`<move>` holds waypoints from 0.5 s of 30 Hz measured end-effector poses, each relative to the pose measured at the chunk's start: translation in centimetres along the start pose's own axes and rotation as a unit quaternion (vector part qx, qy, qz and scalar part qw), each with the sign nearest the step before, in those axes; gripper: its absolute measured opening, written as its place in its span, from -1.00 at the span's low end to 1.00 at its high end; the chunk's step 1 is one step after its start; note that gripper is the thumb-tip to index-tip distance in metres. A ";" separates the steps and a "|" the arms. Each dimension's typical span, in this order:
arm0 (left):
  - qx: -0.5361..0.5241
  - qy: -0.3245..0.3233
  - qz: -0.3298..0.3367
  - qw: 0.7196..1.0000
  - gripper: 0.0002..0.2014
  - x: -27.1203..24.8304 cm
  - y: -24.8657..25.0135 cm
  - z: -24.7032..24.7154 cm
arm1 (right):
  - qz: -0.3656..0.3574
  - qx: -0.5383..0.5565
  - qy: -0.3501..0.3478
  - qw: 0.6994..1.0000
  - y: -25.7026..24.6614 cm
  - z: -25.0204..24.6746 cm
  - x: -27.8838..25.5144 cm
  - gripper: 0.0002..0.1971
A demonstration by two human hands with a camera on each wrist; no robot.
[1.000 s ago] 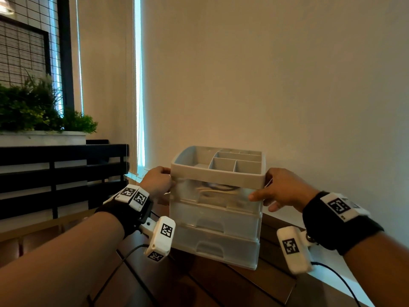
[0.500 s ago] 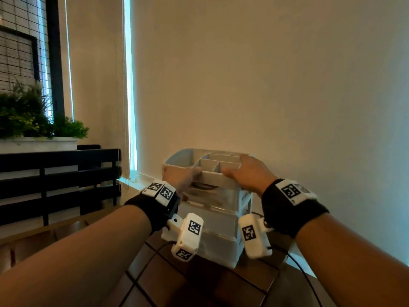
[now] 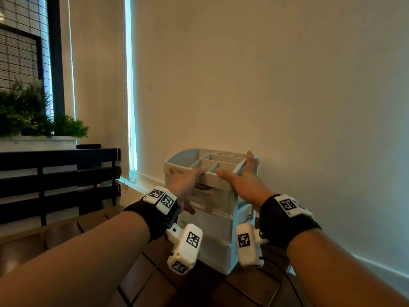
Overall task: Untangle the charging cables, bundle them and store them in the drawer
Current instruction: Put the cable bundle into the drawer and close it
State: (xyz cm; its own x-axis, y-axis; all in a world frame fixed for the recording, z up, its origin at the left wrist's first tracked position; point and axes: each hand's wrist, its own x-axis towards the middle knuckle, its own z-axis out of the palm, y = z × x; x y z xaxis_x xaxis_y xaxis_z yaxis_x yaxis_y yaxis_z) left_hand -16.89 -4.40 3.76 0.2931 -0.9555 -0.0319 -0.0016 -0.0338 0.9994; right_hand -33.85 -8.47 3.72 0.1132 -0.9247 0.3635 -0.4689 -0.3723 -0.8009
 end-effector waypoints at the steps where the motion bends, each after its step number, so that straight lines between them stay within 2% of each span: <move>1: 0.009 -0.011 0.000 1.000 0.11 0.4 -0.1 -0.2 | 0.002 0.002 0.005 1.000 0.1 0.2 0.3 0.28; 3: 0.030 -0.036 0.000 0.999 0.13 0.9 -0.4 -0.7 | 0.001 0.003 0.011 1.000 0.2 0.5 0.9 0.30; 4: 0.035 -0.046 -0.001 0.998 0.06 0.9 -0.3 -0.8 | -0.001 0.001 0.014 1.000 0.4 0.6 1.2 0.30; 7: 0.071 -0.060 -0.008 0.996 -0.42 0.3 1.0 -1.0 | -0.010 -0.002 0.022 1.000 0.8 0.9 1.7 0.28; 8: 0.088 -0.059 -0.013 0.994 -0.52 0.3 1.5 -0.9 | -0.011 0.001 0.023 1.000 0.9 0.9 1.8 0.28; 12: 0.155 -0.039 -0.031 0.987 -0.65 -1.1 4.2 0.8 | -0.010 -0.002 0.025 1.000 0.9 0.7 2.0 0.28; 15: 0.150 -0.006 -0.015 0.989 -0.74 -0.2 4.3 1.9 | 0.002 -0.009 0.013 1.000 0.6 0.7 2.3 0.28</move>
State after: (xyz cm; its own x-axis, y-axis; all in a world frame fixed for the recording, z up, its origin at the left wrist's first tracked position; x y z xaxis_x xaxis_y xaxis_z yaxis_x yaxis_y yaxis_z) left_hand -18.78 -4.92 8.08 0.2858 -0.9562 -0.0636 -0.2761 -0.1457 0.9500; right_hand -33.25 -10.85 3.74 0.0892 -0.9237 0.3725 -0.4854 -0.3669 -0.7936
